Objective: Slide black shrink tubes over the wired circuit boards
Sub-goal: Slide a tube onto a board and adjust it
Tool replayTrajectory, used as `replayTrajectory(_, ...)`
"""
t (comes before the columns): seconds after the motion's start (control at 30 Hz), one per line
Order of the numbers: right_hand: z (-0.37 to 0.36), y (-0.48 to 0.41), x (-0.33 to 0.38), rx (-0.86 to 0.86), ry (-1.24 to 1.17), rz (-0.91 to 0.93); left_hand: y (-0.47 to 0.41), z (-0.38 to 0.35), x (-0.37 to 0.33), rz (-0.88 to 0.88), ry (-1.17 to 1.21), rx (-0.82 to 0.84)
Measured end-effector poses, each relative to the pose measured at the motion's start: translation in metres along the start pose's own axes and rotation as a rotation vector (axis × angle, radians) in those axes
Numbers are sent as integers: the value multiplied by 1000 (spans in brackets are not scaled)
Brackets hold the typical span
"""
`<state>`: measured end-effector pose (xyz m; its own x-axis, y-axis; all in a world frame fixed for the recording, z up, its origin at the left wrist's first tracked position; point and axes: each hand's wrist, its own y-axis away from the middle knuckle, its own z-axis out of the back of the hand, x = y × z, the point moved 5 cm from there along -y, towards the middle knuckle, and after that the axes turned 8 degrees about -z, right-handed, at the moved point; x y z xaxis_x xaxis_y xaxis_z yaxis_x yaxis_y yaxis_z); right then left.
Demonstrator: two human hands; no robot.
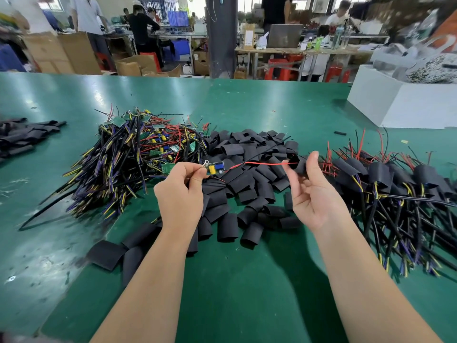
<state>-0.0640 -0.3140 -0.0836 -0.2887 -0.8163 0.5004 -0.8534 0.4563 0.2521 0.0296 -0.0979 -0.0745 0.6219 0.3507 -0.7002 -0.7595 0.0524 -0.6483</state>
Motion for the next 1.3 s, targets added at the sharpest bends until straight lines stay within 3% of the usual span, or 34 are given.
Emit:
replayTrajectory(0.47,-1,4,7,23,104,77,1,-1,-12,-139,-123,93)
replayTrajectory(0.6,-3,6,12,27,204,158,1,1,-11,-100,-110,54)
replayTrajectory(0.9,-10,12,11,124,294,144,1,2,-6,-49,-77,28)
replayTrajectory(1.17,-15,13,1,112,273,191,3,-2,-12,-90,-92,46)
replayTrajectory(1.3,-21,15,-19,114,392,211,7,-11,-14,-44,2,94)
